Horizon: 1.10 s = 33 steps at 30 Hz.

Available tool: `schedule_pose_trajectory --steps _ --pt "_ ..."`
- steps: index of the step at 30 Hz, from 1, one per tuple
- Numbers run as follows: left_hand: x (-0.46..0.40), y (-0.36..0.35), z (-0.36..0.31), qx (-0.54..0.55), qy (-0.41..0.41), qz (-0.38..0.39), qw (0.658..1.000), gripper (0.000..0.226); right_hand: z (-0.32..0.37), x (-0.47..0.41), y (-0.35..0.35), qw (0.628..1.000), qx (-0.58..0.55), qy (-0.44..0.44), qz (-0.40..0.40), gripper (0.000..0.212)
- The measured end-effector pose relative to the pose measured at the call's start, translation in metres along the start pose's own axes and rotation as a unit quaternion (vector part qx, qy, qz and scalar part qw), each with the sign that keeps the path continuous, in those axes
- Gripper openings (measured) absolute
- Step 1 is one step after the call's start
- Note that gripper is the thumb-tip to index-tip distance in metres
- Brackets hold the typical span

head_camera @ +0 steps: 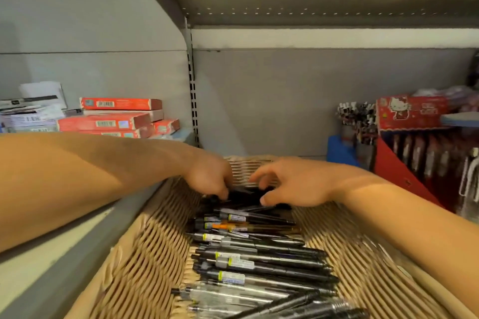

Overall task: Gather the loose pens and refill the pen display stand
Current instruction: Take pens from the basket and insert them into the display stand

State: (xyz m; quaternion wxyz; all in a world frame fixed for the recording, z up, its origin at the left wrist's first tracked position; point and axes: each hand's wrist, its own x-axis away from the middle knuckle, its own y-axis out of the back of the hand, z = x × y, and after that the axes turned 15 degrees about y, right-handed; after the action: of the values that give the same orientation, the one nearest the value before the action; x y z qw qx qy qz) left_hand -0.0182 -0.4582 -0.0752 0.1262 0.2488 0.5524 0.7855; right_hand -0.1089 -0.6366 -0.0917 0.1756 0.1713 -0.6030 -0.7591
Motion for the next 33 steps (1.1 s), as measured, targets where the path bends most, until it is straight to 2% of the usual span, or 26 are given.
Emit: schedule_pose_trajectory --steps 4,7,9,11,12,15,18,23,27,30,33 --pt "0.006 0.003 0.007 0.002 -0.021 -0.142 0.99 0.025 -0.002 -0.006 0.003 0.993 0.013 -0.002 -0.121 0.058" --pt "0.013 0.006 0.005 0.058 -0.051 -0.234 0.969 0.019 -0.001 -0.004 0.002 0.993 0.03 -0.001 -0.117 0.06" --pt "0.016 0.006 0.0 0.125 -0.068 -0.257 0.956 0.014 0.001 -0.003 0.0 0.995 0.037 0.0 -0.093 0.047" --pt "0.016 0.006 -0.005 0.193 -0.076 -0.276 0.938 0.019 0.0 -0.002 0.001 0.994 0.036 0.003 -0.106 0.018" --pt "0.016 0.007 -0.006 0.224 -0.078 -0.282 0.93 0.02 -0.001 -0.002 0.001 0.992 0.031 0.002 -0.119 0.01" --pt "0.013 0.01 -0.008 0.328 -0.096 -0.268 0.901 0.016 -0.004 0.0 0.002 0.988 -0.04 -0.014 -0.151 0.008" --pt "0.011 0.015 -0.01 0.387 -0.105 -0.254 0.88 0.01 -0.008 0.0 0.001 0.977 -0.119 -0.027 -0.174 0.008" --pt "0.021 0.014 -0.007 0.384 -0.098 -0.256 0.882 0.008 -0.007 -0.002 0.007 0.975 -0.102 -0.036 -0.191 0.02" --pt "0.024 0.015 -0.008 0.434 -0.107 -0.251 0.859 0.006 -0.002 0.001 0.014 0.973 -0.042 -0.005 -0.226 0.035" --pt "0.024 0.016 -0.011 0.447 -0.105 -0.25 0.852 0.006 0.002 0.003 0.015 0.967 -0.107 -0.004 -0.231 0.028" --pt "0.027 0.015 -0.017 0.445 -0.112 -0.228 0.859 0.008 0.003 0.006 0.009 0.959 -0.196 -0.036 -0.202 0.014"
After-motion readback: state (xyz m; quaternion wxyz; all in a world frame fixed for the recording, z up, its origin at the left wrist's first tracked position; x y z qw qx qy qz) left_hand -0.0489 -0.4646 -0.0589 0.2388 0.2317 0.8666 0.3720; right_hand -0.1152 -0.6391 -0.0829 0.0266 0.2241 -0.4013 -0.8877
